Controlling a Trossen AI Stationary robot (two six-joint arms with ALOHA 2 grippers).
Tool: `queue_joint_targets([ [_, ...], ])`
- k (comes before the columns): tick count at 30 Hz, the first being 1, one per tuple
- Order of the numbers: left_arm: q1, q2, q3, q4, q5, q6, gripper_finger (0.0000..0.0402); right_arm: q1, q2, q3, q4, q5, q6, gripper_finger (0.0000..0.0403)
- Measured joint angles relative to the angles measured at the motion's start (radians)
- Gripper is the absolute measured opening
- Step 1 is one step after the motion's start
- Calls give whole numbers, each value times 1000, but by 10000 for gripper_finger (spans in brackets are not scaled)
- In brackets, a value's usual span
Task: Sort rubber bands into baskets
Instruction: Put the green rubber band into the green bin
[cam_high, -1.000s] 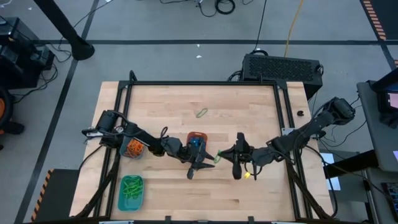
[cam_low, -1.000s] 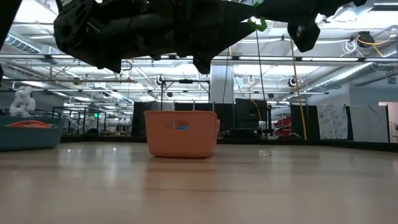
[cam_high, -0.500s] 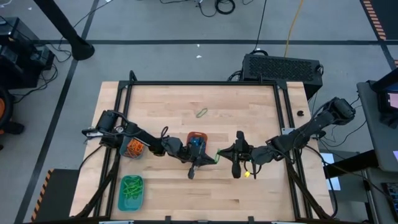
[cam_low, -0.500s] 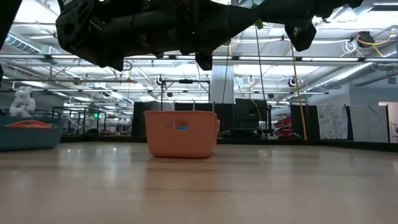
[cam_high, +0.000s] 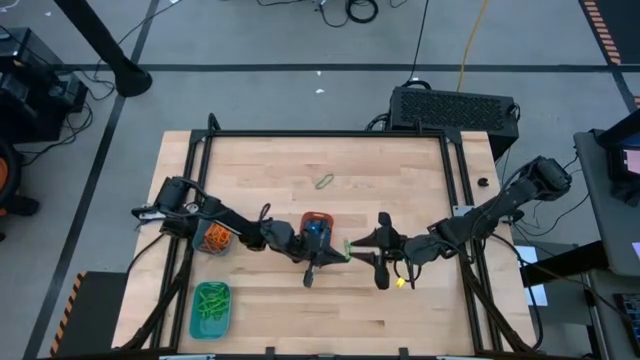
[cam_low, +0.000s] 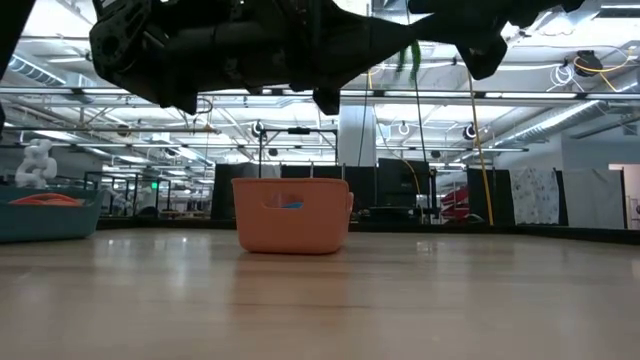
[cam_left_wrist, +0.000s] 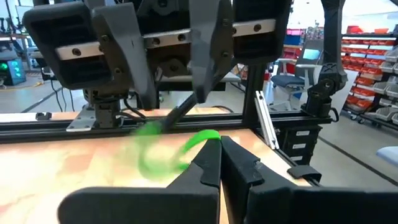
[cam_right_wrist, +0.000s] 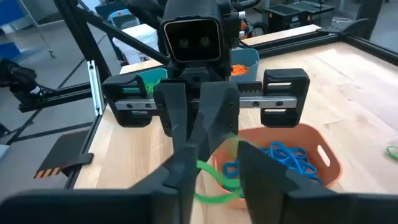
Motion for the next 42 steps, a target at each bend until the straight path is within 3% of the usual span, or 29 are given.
queue_joint_targets([
  [5,0,-68,0,-165,-4,6,1,0,-12,0,-7,-20,-9,161],
  [10,-20,-260,0,-544,-8,27,1,0,-56,0,-16,-145,-49,199],
  [14,-68,-446,0,-898,-13,-5,1,0,-89,0,-22,-176,-86,212],
  [20,-184,-668,0,-1393,-11,-303,0,-8,-93,0,-24,-174,-176,214],
  [24,-304,-753,0,-1619,-7,-582,0,-44,-81,0,-28,-174,-180,214],
  [28,-451,-775,0,-1722,1,-876,0,-110,-76,1,-41,-181,-172,214],
  [34,-652,-745,0,-1724,-26,-1246,0,-251,-74,1,-128,-193,-171,214],
  [42,-796,-620,0,-1748,-20,-1588,0,-472,-39,1,-127,-398,-173,214],
])
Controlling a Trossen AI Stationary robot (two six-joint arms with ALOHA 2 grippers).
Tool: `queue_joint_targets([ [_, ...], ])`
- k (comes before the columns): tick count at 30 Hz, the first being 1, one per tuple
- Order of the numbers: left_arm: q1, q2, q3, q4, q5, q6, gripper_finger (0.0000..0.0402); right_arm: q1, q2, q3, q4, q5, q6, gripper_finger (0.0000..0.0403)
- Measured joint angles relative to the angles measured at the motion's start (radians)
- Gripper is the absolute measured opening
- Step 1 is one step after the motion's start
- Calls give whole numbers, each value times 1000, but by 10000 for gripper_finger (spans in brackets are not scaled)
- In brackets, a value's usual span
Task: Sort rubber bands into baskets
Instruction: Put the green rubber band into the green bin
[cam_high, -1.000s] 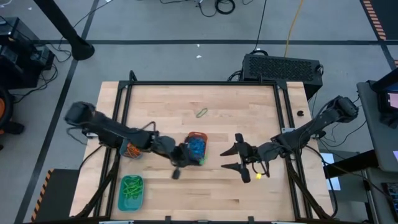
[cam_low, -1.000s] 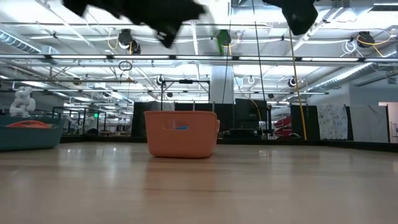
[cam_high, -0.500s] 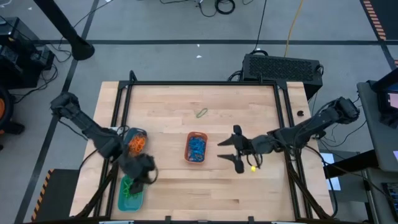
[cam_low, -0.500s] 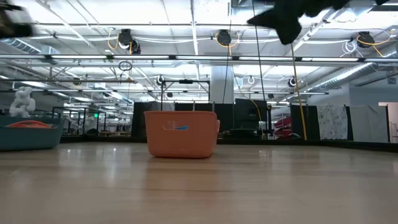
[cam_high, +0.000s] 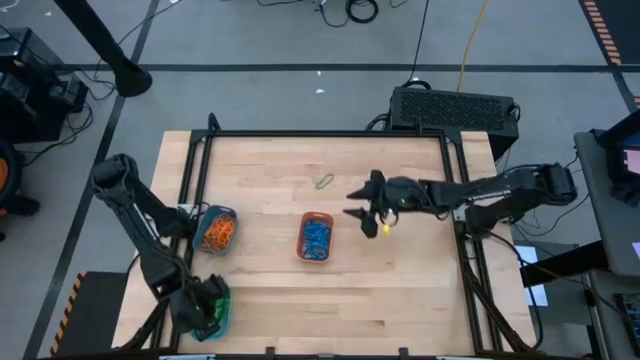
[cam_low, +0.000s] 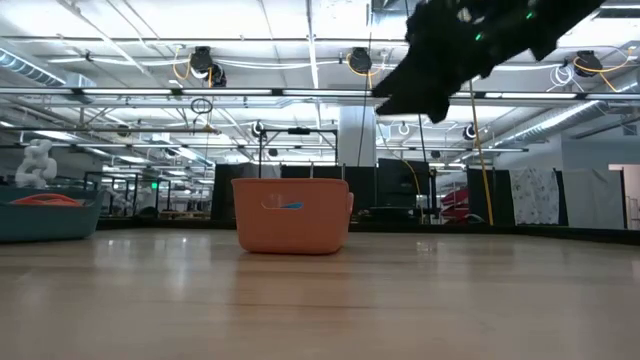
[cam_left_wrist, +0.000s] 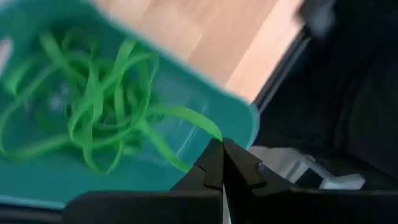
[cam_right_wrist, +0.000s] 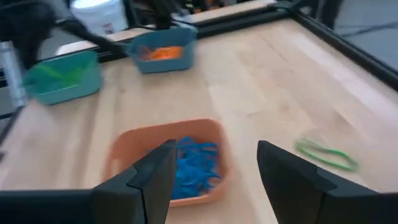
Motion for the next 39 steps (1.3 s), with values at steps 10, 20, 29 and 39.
queue_joint_targets([
  [10,-32,87,0,-2,94,-64,0,-286,152,0,91,-238,-79,214],
  [20,-31,88,0,-111,104,-32,41,-428,410,159,39,-439,-316,214],
  [29,-31,88,0,-148,119,15,107,-463,615,426,-192,-436,-502,214],
  [39,40,68,0,-166,129,99,131,-453,766,557,-294,-330,-604,214],
])
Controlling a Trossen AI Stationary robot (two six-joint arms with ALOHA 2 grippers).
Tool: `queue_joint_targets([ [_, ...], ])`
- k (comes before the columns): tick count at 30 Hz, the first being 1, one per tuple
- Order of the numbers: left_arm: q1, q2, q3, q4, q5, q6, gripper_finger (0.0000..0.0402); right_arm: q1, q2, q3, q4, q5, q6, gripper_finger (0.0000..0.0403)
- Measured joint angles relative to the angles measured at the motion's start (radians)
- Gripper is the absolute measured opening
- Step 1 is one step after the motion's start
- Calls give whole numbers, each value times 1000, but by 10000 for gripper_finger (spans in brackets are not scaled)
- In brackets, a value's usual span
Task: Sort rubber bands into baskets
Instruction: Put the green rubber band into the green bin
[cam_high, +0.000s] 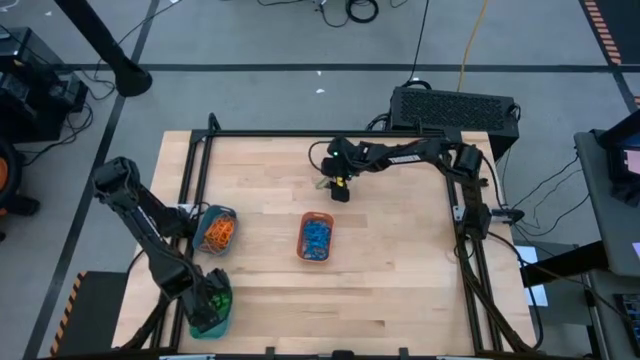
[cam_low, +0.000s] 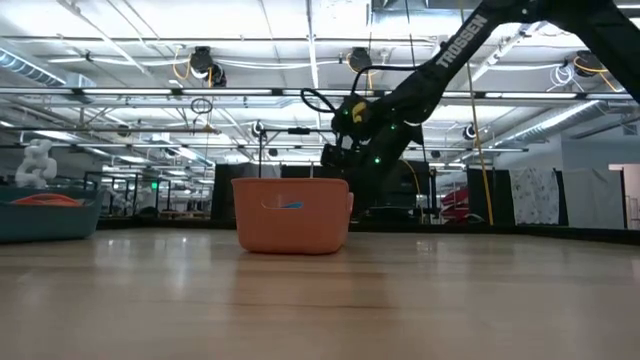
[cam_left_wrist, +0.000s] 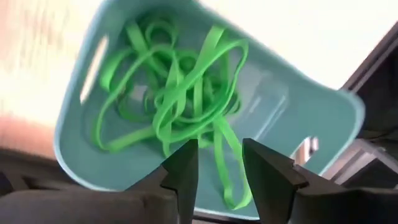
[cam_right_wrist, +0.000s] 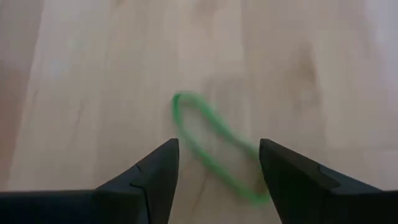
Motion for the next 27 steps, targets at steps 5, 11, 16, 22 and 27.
queue_joint_targets([
  [5,61,-71,0,1,-13,83,131,1,2,2,-26,-1,-2,206],
  [11,105,-220,0,2,-122,109,132,-12,18,6,-94,-8,27,161],
  [16,109,-339,0,22,-321,176,132,-10,69,9,-96,11,30,79],
  [22,109,-402,0,87,-554,378,132,3,42,6,-88,28,39,8],
  [27,105,-382,-9,151,-932,658,132,22,-48,-5,-181,15,54,2],
])
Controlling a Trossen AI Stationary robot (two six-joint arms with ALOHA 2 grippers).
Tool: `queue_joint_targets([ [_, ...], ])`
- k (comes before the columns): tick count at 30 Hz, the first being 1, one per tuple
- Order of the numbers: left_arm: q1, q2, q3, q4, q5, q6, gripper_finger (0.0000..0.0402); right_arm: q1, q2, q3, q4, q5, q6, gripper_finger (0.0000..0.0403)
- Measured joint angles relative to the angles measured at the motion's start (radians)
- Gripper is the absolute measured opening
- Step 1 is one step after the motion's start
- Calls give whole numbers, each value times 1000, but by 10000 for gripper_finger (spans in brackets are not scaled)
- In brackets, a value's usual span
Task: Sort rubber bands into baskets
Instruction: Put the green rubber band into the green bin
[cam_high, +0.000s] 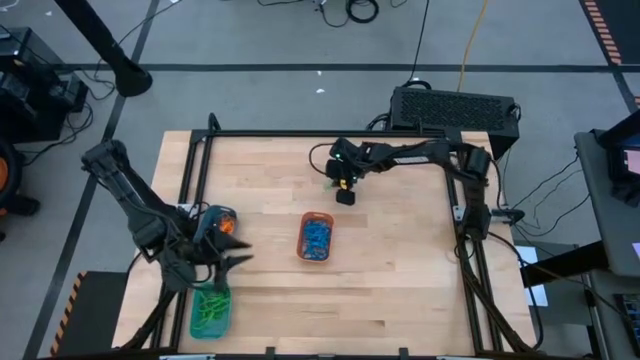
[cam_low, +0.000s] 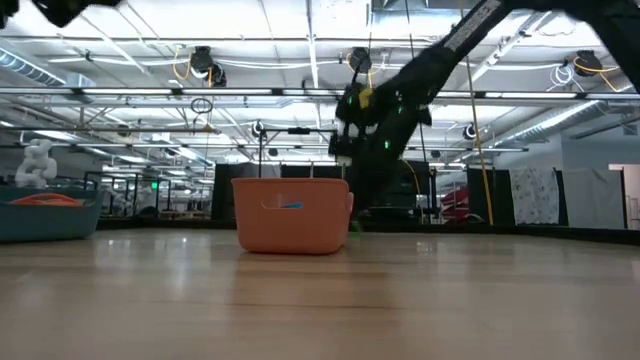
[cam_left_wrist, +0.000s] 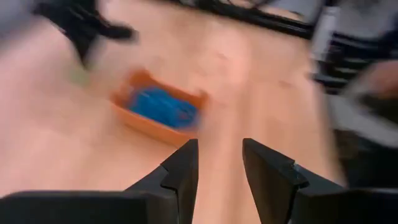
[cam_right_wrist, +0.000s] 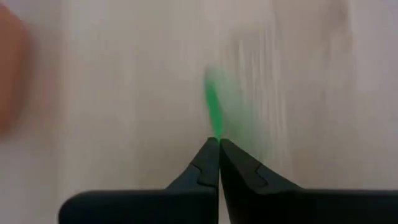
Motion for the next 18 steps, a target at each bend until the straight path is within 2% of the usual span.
queue_joint_targets([
  [2,13,19,-16,2,-103,88,132,17,-55,3,-22,-5,3,1],
  [6,59,49,-75,29,-191,180,132,67,-159,5,-103,-13,10,1],
  [10,124,75,-177,287,-198,315,132,140,-232,4,-121,-17,36,0],
  [15,239,149,-317,814,-20,570,132,239,-277,5,-92,-42,93,0],
  [18,311,231,-354,1073,77,660,132,304,-281,5,-65,-39,116,0],
])
